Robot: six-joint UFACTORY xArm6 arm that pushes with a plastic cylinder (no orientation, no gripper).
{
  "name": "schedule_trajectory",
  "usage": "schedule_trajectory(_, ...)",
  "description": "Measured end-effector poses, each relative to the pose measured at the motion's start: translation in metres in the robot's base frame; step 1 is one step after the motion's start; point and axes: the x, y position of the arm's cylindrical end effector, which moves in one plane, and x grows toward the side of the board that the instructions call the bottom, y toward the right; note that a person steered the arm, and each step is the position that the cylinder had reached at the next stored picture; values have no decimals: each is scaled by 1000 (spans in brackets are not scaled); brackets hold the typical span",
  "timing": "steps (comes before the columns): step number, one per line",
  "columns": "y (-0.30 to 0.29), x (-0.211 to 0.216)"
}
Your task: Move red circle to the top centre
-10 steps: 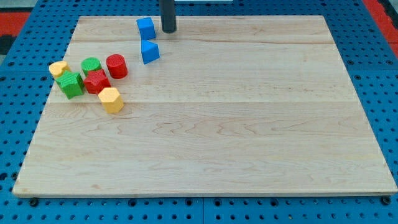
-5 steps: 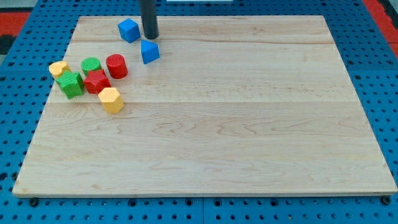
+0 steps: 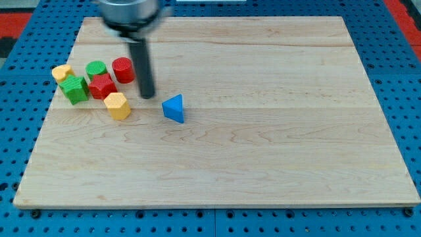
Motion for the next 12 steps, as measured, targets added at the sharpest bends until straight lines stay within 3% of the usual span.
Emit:
schedule_trajectory(1, -44, -19)
schedule_trajectory(3, 31, -85)
schedule_trajectory(4, -4, -103)
schedule_trajectory(6, 146, -141)
schedule_trajectory(7, 153, -135)
schedule_trajectory(8, 198, -122)
schedule_trajectory(9, 209, -133)
schedule_trajectory(10, 171, -141)
schedule_trajectory(11, 152, -109)
schedule_trajectory(12, 71, -133)
